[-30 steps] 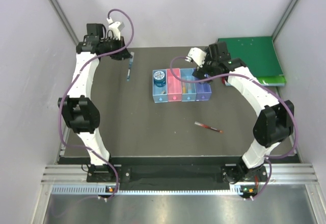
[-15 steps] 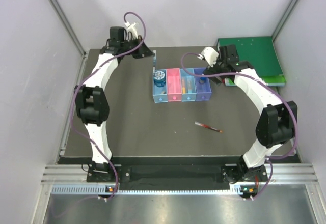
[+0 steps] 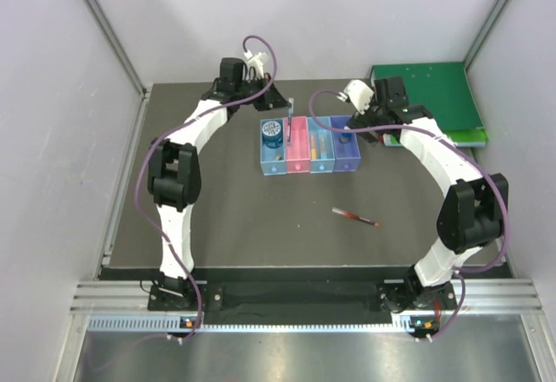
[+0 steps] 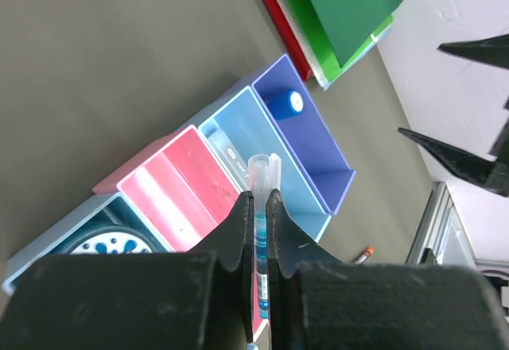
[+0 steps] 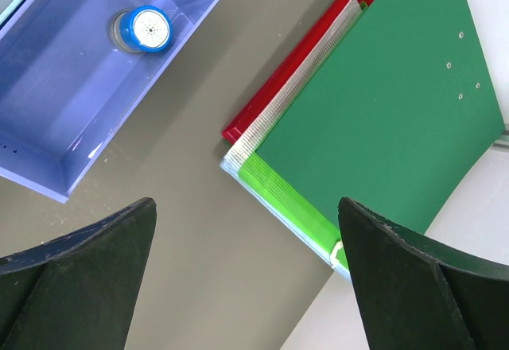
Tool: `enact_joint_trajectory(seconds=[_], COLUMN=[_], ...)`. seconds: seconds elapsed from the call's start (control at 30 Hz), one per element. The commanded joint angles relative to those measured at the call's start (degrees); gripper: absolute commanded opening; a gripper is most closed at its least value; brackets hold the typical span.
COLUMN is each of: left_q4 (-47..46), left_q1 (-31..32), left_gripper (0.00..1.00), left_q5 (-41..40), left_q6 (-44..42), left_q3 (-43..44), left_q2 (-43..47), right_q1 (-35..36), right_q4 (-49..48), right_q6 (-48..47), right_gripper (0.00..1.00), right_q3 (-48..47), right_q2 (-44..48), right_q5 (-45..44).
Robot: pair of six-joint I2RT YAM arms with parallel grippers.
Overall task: Sort the stationery into containers
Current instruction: Place the pen in the storage box.
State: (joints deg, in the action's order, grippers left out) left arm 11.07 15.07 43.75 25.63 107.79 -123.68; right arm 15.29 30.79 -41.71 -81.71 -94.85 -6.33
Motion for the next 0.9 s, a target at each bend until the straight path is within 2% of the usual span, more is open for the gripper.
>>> enact_joint_trajectory(seconds=[0.0, 0.43, 0.47, 0.57, 0.63, 0.73, 0.87], left_q4=[-5.9, -7.0, -6.9, -6.5, -6.6, -6.2, -5.9], left_q1=[1.4, 2.8, 2.8, 2.9, 2.9, 2.9, 2.9], left_gripper=[0.0, 0.0, 0.05, 0.06, 0.16, 0.36, 0.47], left_q5=[-2.3, -6.0, -6.2, -6.7, -6.7, -6.7, -6.7], left_q6=[-0.5, -2.2, -2.4, -2.9, -3.0, -3.5, -3.7], left_q3=[-2.7, -3.6, -4.0, -4.5, -4.5, -4.2, -3.8], left_q2=[-0.6, -4.6, -4.7, -5.0, -5.1, -5.3, -5.2], right_q1=[-0.4, -1.1, -1.1, -1.5, -1.4, -1.3, -1.1], right_q4=[-3.1, -3.1, -3.2, -3.2, -3.2, -2.2, -0.1], right_q6=[0.6, -0.5, -0.5, -0.5, -0.6, -0.8, -1.6], right_gripper=[0.96, 0.96, 0.96, 0.96, 0.96, 0.97, 0.97], right_q3=[-0.3, -0.3, -0.3, -0.4, -0.4, -0.3, 0.2], right_q2=[2.7, 2.9, 2.8, 2.7, 2.5, 2.5, 2.5], right_q5=[-0.1, 0.6, 0.6, 0.7, 0.9, 1.9, 3.5])
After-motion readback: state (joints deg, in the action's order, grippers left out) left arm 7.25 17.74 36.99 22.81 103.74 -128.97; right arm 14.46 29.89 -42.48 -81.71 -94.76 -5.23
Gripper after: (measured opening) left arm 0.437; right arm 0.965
